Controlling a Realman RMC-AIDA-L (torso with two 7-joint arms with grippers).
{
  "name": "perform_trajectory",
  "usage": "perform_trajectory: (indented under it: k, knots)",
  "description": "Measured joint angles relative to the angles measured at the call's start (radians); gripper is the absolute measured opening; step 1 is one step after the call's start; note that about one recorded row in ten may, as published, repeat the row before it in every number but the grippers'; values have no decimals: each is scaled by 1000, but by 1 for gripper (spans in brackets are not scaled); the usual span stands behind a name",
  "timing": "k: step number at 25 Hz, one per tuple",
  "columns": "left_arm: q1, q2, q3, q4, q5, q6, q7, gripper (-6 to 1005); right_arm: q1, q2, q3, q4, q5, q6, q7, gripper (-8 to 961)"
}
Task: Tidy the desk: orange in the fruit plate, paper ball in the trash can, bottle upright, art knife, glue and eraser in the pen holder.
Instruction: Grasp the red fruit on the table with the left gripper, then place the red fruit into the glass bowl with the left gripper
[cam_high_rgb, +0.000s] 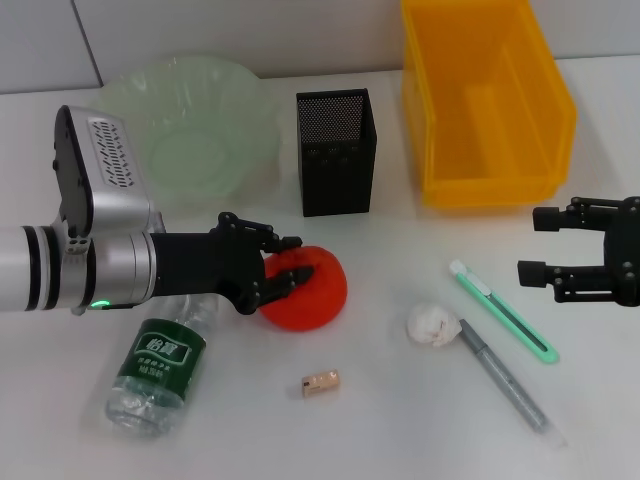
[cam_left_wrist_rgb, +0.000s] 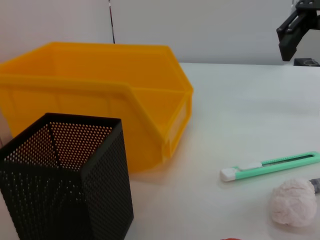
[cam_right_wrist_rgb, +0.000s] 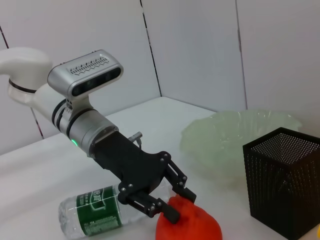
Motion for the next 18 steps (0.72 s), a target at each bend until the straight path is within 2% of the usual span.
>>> perform_trajectory:
  k: [5,7,15,18]
  knots:
    - [0,0,4,-1,-3,3,4,372,1,0,0,6,3,2,-4,765]
    - [0,0,18,0,-17,5,6,253,2,0,0,7,3,2,-6,765]
    - [22,0,82,45,-63,17,-2,240,1,1,0,7,4,4,-9,764]
    - [56,1,106,107,-86,35,-26,235,-2,2,0,8,4,5,-10,763]
